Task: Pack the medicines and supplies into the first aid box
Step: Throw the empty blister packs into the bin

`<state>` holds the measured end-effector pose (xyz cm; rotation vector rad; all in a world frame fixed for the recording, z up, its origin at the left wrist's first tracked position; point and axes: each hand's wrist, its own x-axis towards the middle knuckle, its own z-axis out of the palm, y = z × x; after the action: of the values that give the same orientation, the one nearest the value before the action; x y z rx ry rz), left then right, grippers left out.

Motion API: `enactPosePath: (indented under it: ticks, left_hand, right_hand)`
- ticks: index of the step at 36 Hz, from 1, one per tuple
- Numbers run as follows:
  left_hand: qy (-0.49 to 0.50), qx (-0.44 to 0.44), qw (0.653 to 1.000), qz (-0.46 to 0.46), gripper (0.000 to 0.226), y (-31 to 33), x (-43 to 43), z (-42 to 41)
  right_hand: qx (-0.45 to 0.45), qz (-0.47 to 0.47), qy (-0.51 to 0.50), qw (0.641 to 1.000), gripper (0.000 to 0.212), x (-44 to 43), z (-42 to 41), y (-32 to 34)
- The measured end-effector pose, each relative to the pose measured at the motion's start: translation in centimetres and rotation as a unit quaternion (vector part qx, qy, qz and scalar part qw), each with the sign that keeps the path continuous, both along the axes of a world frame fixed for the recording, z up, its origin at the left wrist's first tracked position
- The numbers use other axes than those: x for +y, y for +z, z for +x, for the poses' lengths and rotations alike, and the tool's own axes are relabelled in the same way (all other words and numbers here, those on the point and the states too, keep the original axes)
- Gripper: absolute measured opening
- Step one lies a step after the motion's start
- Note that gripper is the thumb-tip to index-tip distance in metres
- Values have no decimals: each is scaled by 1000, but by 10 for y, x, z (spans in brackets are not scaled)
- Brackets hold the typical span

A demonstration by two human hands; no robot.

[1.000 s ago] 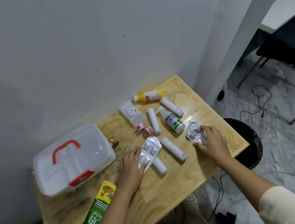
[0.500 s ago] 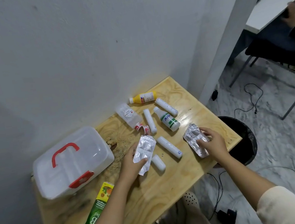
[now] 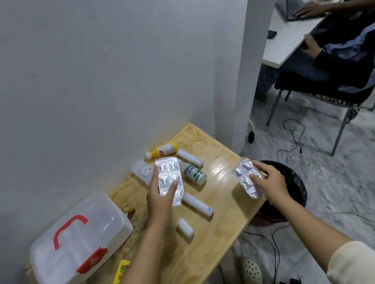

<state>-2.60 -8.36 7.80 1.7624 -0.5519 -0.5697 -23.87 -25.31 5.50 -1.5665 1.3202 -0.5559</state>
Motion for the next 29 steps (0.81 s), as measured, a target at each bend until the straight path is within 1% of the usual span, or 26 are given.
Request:
enactPosePath:
  ticks: [4,8,11,12,17,24,29]
  left_hand:
    - [-43,-15,999,-9,64,19,-45,-15]
    - [-94,3,995,-15,67,22,-101,-38]
    - [-143,5,990,-13,55,15,-142,-62]
    - [-159,5,987,-8,54,12,-155,-71]
    - [-260,12,964,59,69,-10,-218,-111]
    - [-332,11,932,144,73,-57,-288,-140]
    - [-370,-19,907,201,71,-99,-330,-157]
  right_hand:
    - [-6,-6,-33,999,43,-23,-19,10]
    - [-5,-1,-72,997,42,-50,-43,15]
    - [13,7,-103,995,39,-75,-63,13]
    - [13,13,-110,994,39,-83,-70,10]
    - [18,39,-136,990,38,-122,-102,-14]
    - [42,80,-152,984,42,-160,-119,-59]
    - [56,110,-154,980,43,-183,-123,-99]
